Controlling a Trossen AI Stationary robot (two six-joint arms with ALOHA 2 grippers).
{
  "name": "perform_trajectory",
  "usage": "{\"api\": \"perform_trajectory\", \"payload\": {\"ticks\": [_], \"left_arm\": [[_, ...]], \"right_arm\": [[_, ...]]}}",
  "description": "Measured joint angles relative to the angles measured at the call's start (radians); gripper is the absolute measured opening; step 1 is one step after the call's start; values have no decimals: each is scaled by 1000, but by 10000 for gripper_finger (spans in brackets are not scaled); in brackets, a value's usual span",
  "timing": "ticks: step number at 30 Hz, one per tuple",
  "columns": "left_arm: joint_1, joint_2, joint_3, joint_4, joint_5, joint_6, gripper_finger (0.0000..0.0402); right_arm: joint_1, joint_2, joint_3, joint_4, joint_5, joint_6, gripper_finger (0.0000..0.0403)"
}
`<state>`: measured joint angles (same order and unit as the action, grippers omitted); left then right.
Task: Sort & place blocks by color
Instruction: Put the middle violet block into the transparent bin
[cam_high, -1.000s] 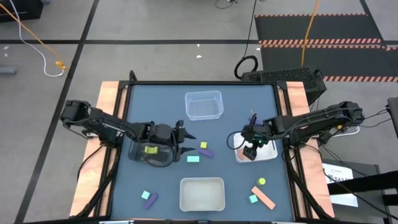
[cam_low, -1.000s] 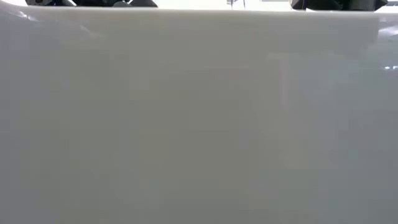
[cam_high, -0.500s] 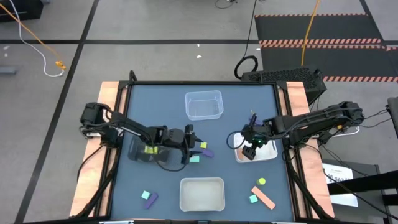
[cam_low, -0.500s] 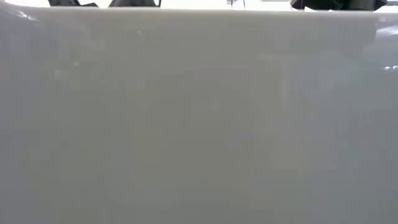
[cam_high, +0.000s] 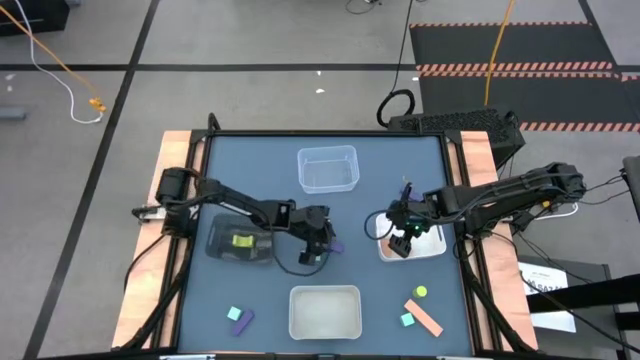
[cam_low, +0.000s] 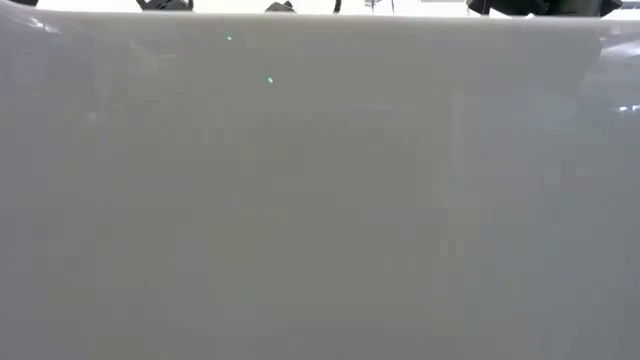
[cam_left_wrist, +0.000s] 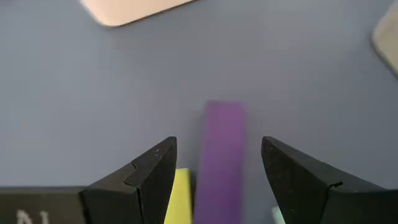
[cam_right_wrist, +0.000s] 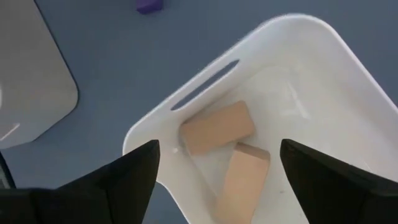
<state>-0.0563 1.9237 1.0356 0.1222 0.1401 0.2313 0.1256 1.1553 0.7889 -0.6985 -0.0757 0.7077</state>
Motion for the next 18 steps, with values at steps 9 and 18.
{"api": "perform_trajectory", "payload": {"ticks": [9,18], "left_arm": [[12,77,78,-76,62,21,236],[19,86,76,-112,70,-31,122]], "right_arm": [[-9,1,0,31,2,-62,322],[-29,1,0,36,4,-84,322]]}}
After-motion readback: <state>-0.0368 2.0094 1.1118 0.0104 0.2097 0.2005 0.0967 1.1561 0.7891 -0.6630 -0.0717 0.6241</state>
